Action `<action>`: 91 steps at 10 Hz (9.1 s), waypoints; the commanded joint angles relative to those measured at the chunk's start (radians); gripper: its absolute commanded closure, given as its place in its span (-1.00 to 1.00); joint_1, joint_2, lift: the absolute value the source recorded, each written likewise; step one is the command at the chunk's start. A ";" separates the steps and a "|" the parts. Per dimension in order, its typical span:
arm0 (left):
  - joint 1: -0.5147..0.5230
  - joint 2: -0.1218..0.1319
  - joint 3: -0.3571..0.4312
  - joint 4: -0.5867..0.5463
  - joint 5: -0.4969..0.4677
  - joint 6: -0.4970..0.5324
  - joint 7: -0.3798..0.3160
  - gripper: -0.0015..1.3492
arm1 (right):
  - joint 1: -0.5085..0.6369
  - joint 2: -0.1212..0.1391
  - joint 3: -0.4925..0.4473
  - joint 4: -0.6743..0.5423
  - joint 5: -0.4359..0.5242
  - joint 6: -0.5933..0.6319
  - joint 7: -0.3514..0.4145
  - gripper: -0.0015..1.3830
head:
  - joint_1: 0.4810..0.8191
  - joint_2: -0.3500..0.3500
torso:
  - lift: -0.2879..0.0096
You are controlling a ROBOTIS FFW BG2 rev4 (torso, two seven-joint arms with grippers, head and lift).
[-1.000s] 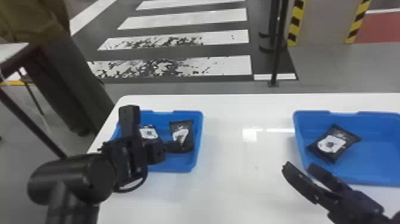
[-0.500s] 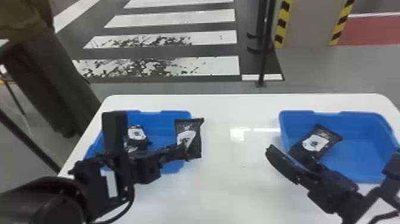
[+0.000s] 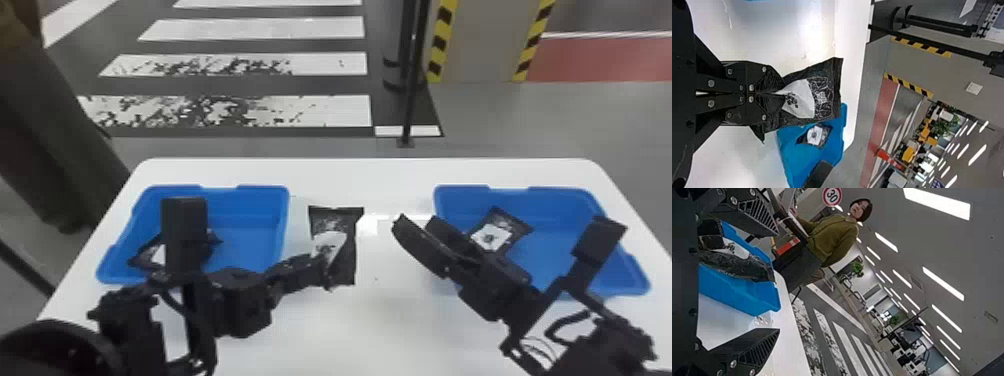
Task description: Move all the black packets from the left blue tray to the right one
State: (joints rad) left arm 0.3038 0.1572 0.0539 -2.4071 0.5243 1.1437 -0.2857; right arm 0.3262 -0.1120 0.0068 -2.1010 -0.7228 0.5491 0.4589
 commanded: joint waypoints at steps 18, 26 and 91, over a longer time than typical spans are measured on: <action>0.025 -0.015 0.008 0.010 0.118 -0.081 -0.024 -0.46 | -0.157 -0.002 -0.095 0.230 -0.001 -0.051 0.041 0.84 | 0.27 -0.11 | -0.01; 0.106 -0.050 0.257 -0.073 0.002 -0.147 -0.027 -0.64 | -0.282 -0.051 -0.258 0.514 0.240 -0.230 -0.140 -0.56 | 0.27 -0.36 | -0.01; -0.861 0.102 0.042 1.265 -0.500 0.103 -0.067 0.07 | 0.076 0.026 -0.059 0.060 0.013 -0.017 -0.026 -0.76 | 0.27 0.78 | -0.01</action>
State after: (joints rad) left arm -0.5651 0.2619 0.0951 -1.1461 0.0245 1.2584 -0.3520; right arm 0.4025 -0.0856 -0.0519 -2.0414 -0.7081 0.5334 0.4328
